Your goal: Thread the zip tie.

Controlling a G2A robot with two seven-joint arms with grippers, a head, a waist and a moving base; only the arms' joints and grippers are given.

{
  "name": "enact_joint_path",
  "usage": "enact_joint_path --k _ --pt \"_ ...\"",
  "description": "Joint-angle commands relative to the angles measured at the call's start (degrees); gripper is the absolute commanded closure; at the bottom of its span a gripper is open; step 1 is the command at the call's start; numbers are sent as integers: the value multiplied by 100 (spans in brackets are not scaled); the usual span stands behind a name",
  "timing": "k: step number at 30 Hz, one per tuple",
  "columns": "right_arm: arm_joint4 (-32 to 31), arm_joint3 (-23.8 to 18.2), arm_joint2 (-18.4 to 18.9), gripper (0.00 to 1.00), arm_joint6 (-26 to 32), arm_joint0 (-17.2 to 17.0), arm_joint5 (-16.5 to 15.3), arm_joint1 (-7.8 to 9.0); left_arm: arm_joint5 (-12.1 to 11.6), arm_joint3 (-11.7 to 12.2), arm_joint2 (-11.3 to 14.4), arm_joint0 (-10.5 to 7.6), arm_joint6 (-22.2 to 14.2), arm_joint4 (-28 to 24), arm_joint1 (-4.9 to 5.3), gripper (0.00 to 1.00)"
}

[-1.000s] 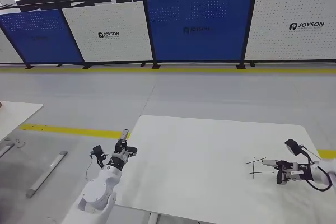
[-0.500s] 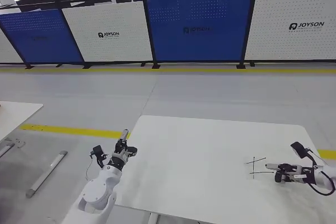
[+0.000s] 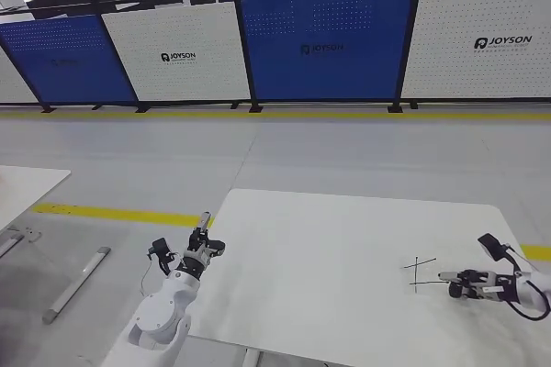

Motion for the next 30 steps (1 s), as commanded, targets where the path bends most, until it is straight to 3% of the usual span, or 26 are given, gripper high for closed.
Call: enact_joint_path --k 1,3,23,27,30 --pt "13 38 -33 71 11 35 12 -6 0 0 0 0 0 0 0 0" --pt "13 72 -78 76 19 68 25 -15 0 0 0 0 0 0 0 0" --pt "60 332 -310 76 -148 253 10 -56 0 0 0 0 0 0 0 0" --pt "72 338 -331 100 -168 261 7 -55 0 0 0 0 0 0 0 0" --pt "122 344 -349 100 -73 271 -27 -54 0 0 0 0 0 0 0 0"
